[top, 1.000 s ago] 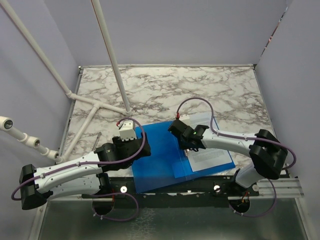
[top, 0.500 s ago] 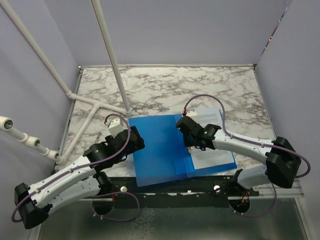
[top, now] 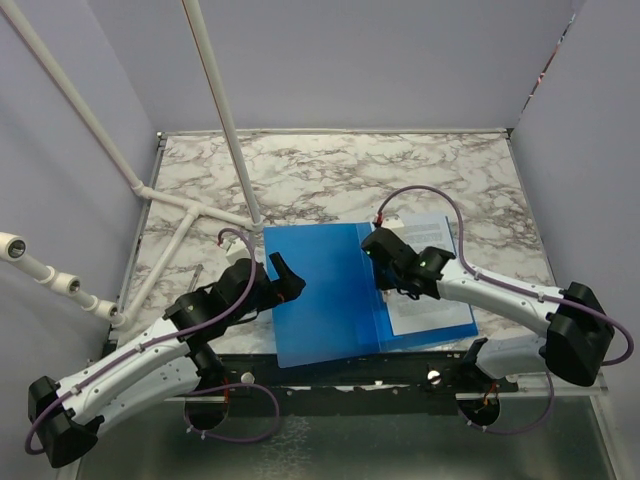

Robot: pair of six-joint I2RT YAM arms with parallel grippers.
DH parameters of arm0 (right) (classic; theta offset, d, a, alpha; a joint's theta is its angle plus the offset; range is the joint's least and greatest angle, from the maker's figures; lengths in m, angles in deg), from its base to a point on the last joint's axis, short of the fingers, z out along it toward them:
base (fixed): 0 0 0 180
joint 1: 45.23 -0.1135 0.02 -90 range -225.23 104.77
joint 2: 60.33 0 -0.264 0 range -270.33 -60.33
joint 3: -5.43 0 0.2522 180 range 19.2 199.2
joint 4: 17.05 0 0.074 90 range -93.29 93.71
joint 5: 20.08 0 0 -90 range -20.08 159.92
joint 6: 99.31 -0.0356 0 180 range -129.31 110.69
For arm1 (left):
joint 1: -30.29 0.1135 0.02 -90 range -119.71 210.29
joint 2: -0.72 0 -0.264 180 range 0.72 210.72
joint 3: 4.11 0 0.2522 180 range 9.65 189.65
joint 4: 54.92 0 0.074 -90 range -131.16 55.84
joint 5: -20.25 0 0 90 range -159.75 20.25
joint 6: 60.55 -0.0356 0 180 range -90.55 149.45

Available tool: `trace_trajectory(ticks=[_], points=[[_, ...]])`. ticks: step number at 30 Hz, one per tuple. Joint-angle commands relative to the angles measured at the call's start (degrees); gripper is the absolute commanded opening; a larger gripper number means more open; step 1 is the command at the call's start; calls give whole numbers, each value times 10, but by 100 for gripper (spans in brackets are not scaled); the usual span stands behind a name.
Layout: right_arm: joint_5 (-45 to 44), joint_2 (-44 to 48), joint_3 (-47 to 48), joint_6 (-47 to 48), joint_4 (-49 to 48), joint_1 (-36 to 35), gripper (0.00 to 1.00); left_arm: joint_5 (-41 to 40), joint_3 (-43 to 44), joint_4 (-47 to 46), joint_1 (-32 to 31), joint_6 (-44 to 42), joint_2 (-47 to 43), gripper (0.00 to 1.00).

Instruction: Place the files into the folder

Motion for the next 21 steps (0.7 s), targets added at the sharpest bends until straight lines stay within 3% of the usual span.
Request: trace_trajectory(ticks=[1,5,8,15,19,21], points=[[-8,25,5,10,5,8,0,74,-19,-62,10,1,-17,99],[-9,32,1,16,5,18,0,100,-27,-84,16,4,-21,93],[-3,32,-2,19,2,28,0,118,-32,-96,21,6,-23,81],[8,30,-3,21,-2,34,0,134,-31,-101,31,6,-29,36],[25,19,-5,20,-11,34,0,135,-29,-95,34,7,-31,1],[37,10,-6,19,-17,34,0,135,-25,-88,35,4,-28,0]])
